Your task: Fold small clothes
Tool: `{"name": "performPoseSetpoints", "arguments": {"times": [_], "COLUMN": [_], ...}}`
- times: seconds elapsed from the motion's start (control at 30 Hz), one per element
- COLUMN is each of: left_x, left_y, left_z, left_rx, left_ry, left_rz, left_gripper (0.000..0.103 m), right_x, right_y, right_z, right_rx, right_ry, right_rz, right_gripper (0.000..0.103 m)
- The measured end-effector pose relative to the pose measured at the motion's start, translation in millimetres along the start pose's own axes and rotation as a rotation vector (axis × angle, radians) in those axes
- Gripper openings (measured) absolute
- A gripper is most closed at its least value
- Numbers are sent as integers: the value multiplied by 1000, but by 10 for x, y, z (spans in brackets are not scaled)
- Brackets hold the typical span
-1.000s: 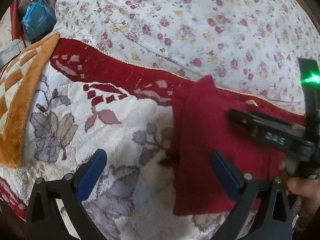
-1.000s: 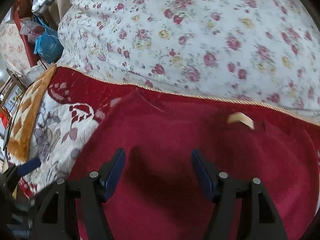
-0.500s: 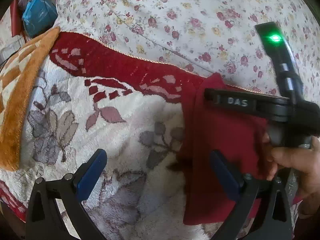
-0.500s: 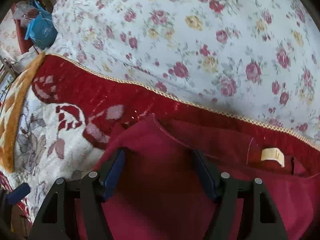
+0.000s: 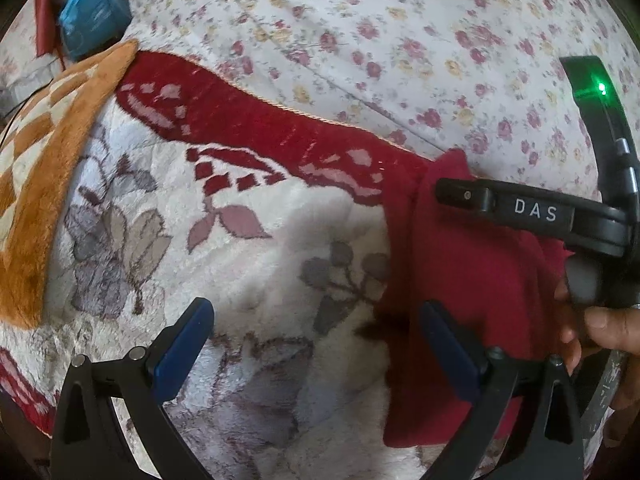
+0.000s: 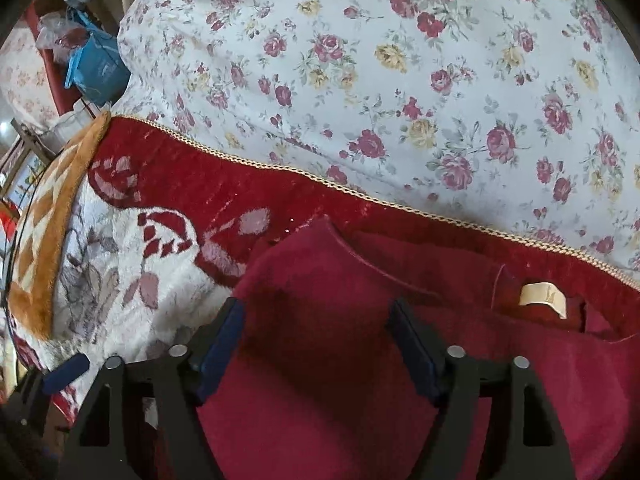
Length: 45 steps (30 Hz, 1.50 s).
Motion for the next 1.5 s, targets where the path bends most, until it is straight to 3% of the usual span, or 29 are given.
{"name": "performPoseSetpoints", "arguments": {"times": [0.17, 0.23, 0.33, 0.4, 0.5, 0.57, 0.67, 1.03, 1.2, 1.5], "left_x": [33, 51, 73, 83, 71, 66, 78, 97, 195, 317], "left_y": [13, 33, 60, 72, 84, 94, 101, 93, 142, 204], "left_z": [50, 6, -48, -81, -134, -187, -257, -305, -405, -463], "left_rx": [-25, -1, 23, 29, 32, 39, 60, 70, 44, -13], "left_ry": [7, 6, 6, 12, 29, 40, 35, 55, 169, 263], "left_rz": [15, 23, 32, 37, 34, 30, 26, 26, 71, 121], "left_gripper": [102, 102, 102, 102, 102, 102, 102, 102, 102, 99], "right_x": [288, 429, 575, 562, 426, 293, 137, -27, -95, -236], "right_y": [-14, -1, 35, 38, 17, 8, -11, -21, -34, -31], "right_z": [204, 283, 330, 328, 248, 171, 140, 149, 157, 111], "right_rx": [-54, -97, -180, -195, -174, -136, -112, -93, -89, -70], "right_ry": [27, 69, 164, 178, 131, 59, 2, -37, -59, -102], "right_rz": [76, 89, 101, 86, 58, 38, 12, -16, -22, -35], "right_gripper": [89, 97, 97, 91, 68, 47, 37, 35, 31, 27]}}
Point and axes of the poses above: each gripper's, at about its wrist camera, not at the fingertips, and x roughly the way its jaws point, z to its left, y to its underside, the point moved 8 cm from there along x, roughly the way its jaws point, and after that the axes turned 3 degrees about y, right-handed, at the moved point
